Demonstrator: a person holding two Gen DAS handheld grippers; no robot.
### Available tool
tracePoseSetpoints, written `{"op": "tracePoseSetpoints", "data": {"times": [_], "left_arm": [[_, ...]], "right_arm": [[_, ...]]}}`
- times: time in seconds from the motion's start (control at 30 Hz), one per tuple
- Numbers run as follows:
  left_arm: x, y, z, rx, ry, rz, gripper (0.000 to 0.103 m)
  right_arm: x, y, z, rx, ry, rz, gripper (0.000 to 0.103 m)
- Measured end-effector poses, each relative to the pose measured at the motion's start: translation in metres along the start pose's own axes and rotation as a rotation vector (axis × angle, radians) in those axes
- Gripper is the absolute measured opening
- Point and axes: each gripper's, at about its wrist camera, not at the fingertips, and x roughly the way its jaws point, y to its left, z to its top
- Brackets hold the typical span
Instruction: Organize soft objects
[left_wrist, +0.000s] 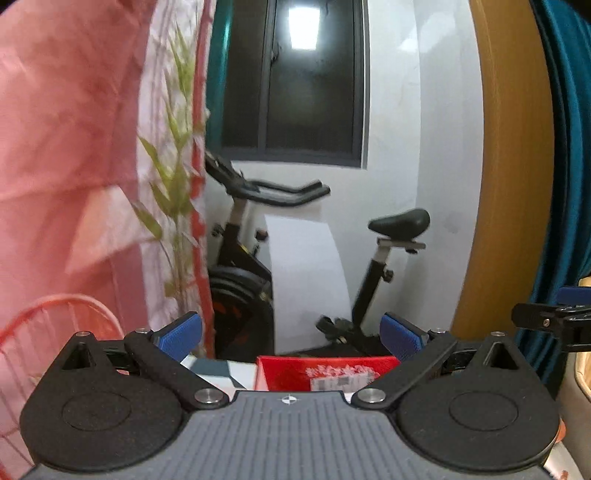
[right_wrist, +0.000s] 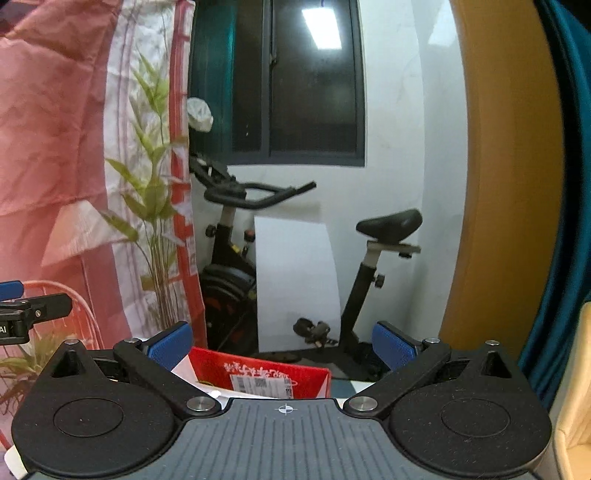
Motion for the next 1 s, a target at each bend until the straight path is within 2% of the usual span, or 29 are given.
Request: {"op": "tracePoseSetpoints", "data": {"times": [0.27, 0.43, 1.0], "left_arm": [[-0.055, -0.008, 0.012, 0.015, -0.072, 0.035, 0.103], [-0.075, -0.009, 0.017, 0.025, -0.100, 0.056, 0.103], [-0.084, -0.007, 0.020, 0.009, -0.107, 0.084, 0.103]], "right_arm": [[-0.044, 0.007, 0.008, 0.000, -0.044, -0.027, 0.103], [-0.065, 0.006, 0.016, -0.010, -0.074, -0.035, 0.103], [-0.085, 0.000, 0.023, -0.008, -0.089, -0.042, 0.103]]}}
